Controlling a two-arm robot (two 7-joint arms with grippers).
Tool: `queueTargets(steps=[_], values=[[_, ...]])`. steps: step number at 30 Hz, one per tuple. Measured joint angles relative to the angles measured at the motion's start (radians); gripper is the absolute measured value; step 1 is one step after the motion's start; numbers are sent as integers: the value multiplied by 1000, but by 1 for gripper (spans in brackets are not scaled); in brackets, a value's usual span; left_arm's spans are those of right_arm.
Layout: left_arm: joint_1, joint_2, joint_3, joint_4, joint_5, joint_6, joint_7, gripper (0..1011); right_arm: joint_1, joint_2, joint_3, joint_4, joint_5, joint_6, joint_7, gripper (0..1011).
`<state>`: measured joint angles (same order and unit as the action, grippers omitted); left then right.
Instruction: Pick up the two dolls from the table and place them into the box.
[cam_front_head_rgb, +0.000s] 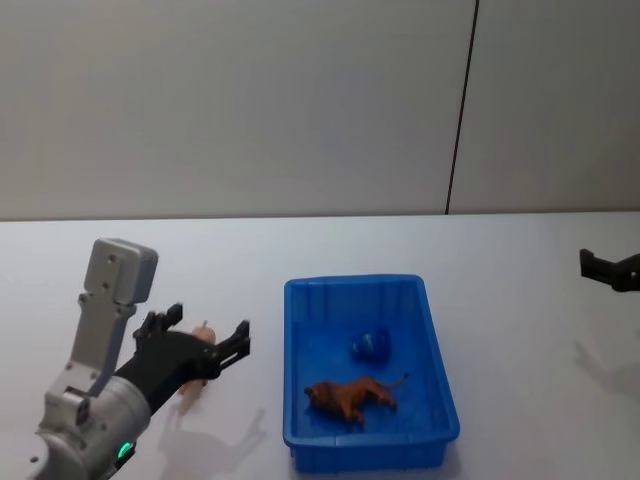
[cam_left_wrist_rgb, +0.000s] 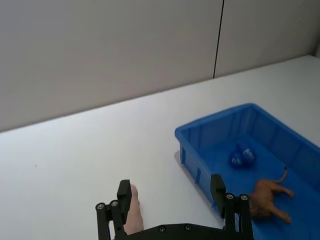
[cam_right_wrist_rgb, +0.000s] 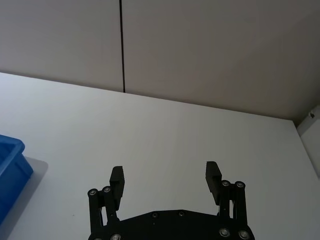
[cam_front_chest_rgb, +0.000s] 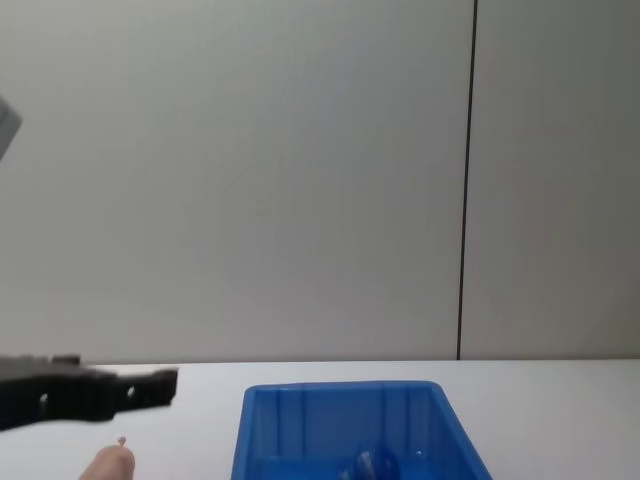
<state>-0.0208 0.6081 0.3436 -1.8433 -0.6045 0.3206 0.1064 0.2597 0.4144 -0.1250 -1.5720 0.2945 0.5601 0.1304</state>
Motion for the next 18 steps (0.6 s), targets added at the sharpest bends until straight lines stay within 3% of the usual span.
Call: queueTargets(steps=[9,18], values=[[-62,-9,-16,122,-29,56,-109,1001,-8,6,10,-4,9,-2,-24,1001],[-169,-56,-17,308,12,72,-247,1001,-13,9,16,-7,14,-3,-37,1001]])
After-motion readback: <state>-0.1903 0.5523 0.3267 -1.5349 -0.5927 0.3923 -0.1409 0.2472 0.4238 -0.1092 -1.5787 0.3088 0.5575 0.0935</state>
